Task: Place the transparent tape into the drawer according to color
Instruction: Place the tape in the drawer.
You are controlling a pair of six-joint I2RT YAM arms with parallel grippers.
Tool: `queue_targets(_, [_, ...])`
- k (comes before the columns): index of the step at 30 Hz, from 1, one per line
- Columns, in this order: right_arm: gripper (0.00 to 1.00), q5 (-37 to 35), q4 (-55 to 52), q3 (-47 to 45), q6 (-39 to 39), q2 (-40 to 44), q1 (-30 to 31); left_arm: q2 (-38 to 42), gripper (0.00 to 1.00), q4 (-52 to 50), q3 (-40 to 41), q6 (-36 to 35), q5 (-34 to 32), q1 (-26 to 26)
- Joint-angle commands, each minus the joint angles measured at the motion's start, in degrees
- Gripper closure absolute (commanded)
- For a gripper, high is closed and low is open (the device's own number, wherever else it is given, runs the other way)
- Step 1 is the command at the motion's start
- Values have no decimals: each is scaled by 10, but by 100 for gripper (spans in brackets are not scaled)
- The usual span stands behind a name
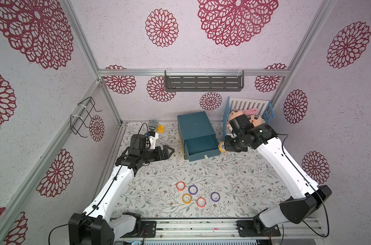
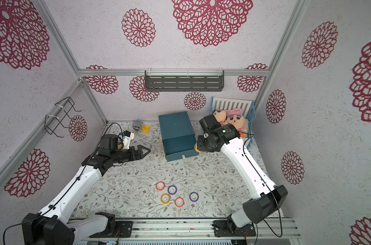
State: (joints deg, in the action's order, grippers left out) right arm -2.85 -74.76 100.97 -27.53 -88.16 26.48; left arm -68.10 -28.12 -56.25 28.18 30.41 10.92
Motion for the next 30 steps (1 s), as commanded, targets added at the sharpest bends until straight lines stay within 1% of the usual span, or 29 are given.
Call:
queue_targets(1, [100,6,12,31,15,-21,9,12,3,9,9,2,2,-4])
queue_targets(16, [100,13,48,53,30,-82,20,22,3,4,23,2,-3,-4])
queue_targets(23, [100,16,46,82,36,-106,20,24,3,3,26,2,-4,-4])
queue_targets(29, [100,13,48,78,43,-119,21,24,3,-1,29,2,-5,-4])
queue_targets(30, [93,12,50,79,44,-118,20,24,3,-2,29,0,-6,-4])
